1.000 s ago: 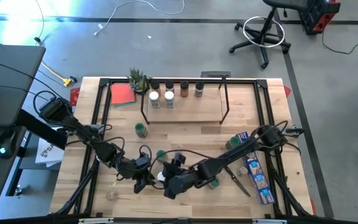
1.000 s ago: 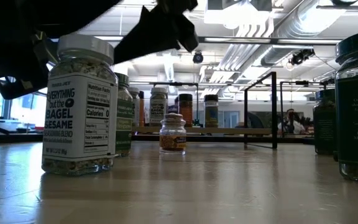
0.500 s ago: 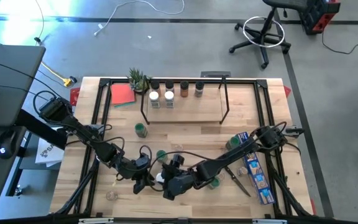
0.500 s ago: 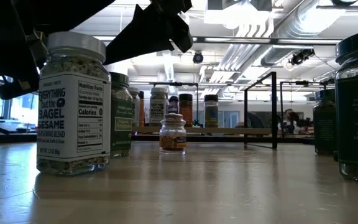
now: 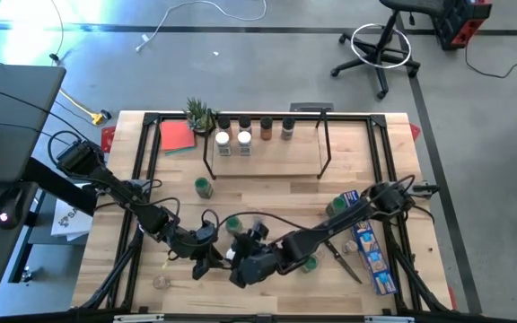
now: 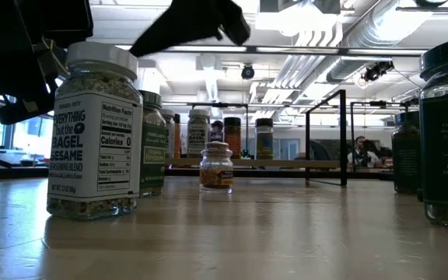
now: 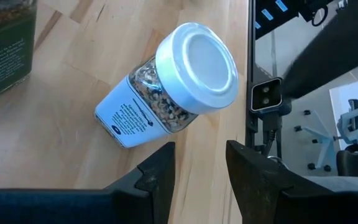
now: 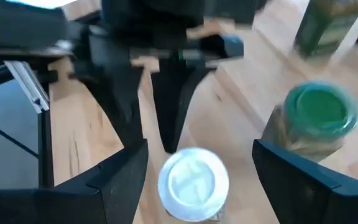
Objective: Shelf spices
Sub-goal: Put the white seasoning bottle on the shelf aligned with the black seasoning bottle
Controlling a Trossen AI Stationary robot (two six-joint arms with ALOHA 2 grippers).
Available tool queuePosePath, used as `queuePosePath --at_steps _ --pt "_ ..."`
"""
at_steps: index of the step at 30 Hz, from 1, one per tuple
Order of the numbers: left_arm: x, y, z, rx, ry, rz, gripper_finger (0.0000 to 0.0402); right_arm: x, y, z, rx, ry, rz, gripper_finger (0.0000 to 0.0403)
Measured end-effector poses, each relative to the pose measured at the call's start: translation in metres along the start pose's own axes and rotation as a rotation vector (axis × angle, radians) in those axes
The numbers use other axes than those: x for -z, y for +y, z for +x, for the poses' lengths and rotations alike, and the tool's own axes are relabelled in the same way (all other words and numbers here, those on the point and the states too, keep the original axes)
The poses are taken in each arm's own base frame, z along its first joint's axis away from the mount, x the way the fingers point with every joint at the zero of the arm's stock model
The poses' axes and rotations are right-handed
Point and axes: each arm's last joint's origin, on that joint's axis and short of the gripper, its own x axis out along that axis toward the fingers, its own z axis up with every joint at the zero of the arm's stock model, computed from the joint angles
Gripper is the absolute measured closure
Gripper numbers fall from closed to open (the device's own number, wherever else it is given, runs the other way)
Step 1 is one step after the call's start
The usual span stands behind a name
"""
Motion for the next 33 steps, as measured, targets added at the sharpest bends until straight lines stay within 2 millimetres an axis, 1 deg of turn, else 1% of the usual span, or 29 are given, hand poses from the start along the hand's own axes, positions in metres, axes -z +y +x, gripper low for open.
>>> queuePosePath --at_steps 3,9,15,21,23,25,30,33 --pt "0.0 0.0 0.0 0.001 0.001 0.0 0.0266 0.008 0.003 0.006 -0.014 0.018 -0.032 0.0119" --pt "0.001 0.0 0.0 0.006 0.008 0.001 0.0266 0.015 0.001 0.007 0.026 0.046 -0.096 0.0119" --pt "0.001 -0.001 0.0 0.006 0.009 0.002 0.0266 0.015 0.0 0.01 0.022 0.05 -0.092 0.0119" --pt "0.001 -0.001 0.0 0.006 0.008 -0.006 0.0266 0.019 -0.002 0.02 0.01 0.07 -0.049 0.0122" --pt "0.001 -0.001 0.0 0.006 0.009 -0.007 0.0266 0.02 -0.002 0.021 0.011 0.07 -0.025 0.013" --pt "0.001 -0.001 0.0 0.005 0.009 -0.013 0.0266 0.019 -0.002 0.021 0.01 0.067 -0.01 0.0147" --pt "0.001 -0.001 0.0 0.006 0.009 -0.014 0.0266 0.017 -0.001 0.02 0.003 0.059 0.005 0.0213" --pt "0.002 -0.001 0.0 0.021 0.031 -0.024 0.0266 0.015 -0.001 0.017 -0.001 0.061 0.025 0.0214"
